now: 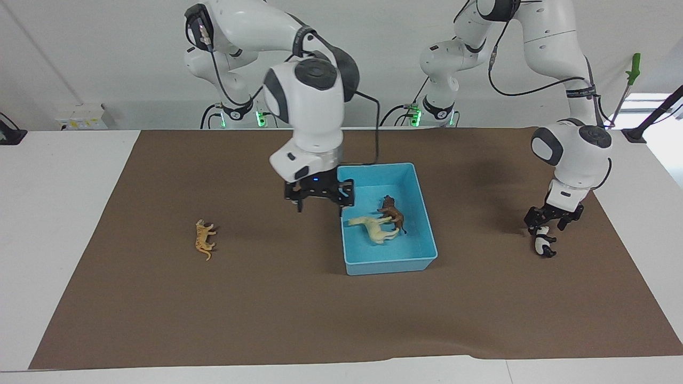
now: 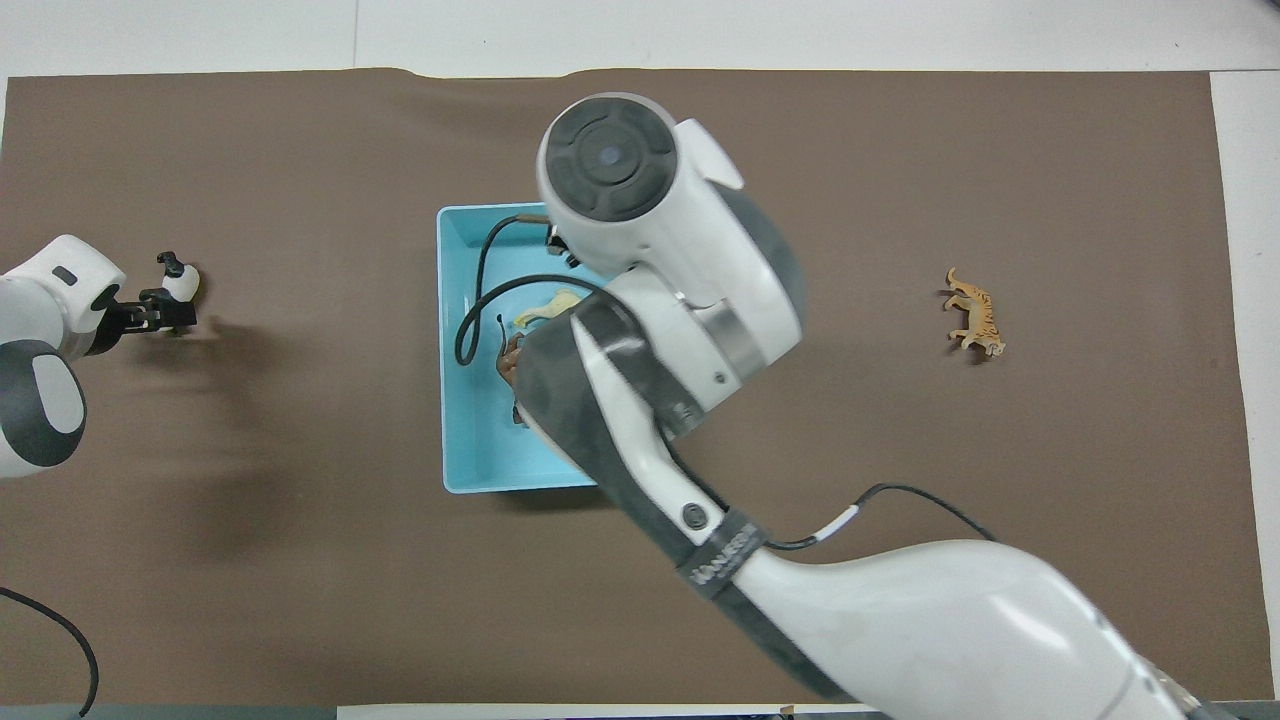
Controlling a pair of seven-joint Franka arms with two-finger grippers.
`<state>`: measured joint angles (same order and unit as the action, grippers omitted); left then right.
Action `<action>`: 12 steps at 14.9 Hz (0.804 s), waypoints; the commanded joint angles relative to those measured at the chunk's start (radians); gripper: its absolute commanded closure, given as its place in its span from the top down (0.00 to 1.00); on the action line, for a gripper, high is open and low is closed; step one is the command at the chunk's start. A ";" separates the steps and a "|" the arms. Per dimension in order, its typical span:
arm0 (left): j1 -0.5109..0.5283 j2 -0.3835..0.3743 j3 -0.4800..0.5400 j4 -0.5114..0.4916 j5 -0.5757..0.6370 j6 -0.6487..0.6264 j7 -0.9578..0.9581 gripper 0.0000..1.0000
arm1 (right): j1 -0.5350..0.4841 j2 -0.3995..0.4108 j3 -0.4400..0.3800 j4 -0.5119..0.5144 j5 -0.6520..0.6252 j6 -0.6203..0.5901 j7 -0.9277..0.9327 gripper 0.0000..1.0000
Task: Put all toys into storage box
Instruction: 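Release the cream llama into the blue box with the right gripper, then lift the cow with the left gripper while the right gripper reaches the deer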
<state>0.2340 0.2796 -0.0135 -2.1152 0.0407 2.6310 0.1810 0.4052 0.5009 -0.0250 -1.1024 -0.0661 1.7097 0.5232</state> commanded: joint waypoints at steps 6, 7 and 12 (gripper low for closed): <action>0.010 0.013 -0.006 -0.025 0.015 0.052 0.008 0.63 | -0.348 -0.267 0.020 -0.746 0.009 0.525 -0.454 1.00; 0.010 0.012 -0.006 -0.028 0.015 0.052 0.008 0.55 | -0.367 -0.294 0.019 -0.868 0.009 0.676 -0.463 1.00; -0.005 0.013 -0.008 -0.022 0.015 0.060 0.000 0.00 | -0.405 -0.292 0.020 -1.030 0.009 0.823 -0.531 1.00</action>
<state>0.2311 0.2932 -0.0226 -2.1278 0.0412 2.6607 0.1810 0.0197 0.2813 -0.0222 -2.0364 -0.0607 2.5079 0.0253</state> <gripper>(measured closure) 0.630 0.000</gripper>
